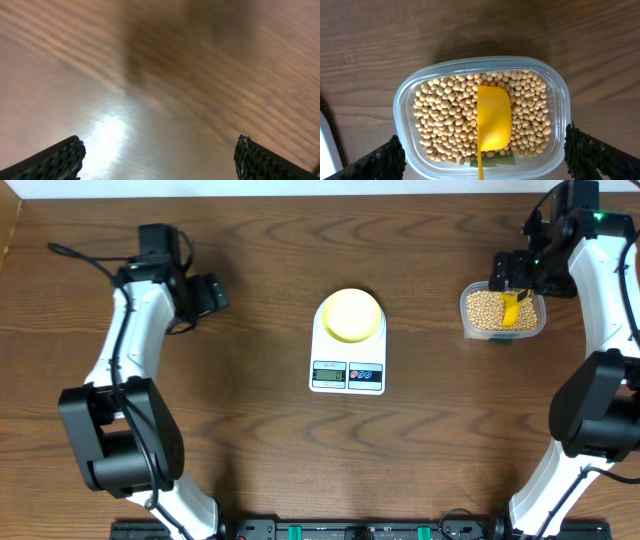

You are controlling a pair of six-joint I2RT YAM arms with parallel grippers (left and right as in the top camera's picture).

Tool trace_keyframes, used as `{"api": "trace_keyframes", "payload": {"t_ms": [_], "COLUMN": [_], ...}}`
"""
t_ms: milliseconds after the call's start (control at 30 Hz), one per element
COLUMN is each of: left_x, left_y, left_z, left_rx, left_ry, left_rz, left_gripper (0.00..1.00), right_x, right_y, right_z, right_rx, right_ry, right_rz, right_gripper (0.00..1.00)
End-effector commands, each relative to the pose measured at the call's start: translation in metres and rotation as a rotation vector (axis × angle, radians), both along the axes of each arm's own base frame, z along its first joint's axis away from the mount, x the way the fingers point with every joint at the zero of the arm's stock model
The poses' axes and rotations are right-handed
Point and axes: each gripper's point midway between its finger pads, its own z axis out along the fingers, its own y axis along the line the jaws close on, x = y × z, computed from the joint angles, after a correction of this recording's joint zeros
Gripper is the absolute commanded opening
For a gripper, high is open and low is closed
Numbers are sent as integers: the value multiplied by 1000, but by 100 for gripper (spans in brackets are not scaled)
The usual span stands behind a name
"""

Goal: Scoop item into bowl and weigh 50g on scale
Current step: 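Pull the left gripper back to the left of the scale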

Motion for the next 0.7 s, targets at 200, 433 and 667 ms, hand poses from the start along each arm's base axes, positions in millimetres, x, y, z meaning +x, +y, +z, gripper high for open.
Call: {"api": "trace_keyframes", "payload": {"t_ms": [200, 433, 667], "left_x": [-1, -1, -1], "left_y": [26, 26, 26], "left_z": [12, 12, 12], "left_rx": [16, 16, 16], "left_ry": [-24, -24, -24], "left_rz": [59, 59, 59], "left_gripper": [98, 98, 98], "right_x": [4, 4, 4], "right_y": [0, 0, 0], "right_z": [3, 3, 3], "right_rx": [3, 3, 3], "right_ry": [-10, -10, -10], "right_rz": [4, 4, 4], "right_gripper": [99, 99, 99]}}
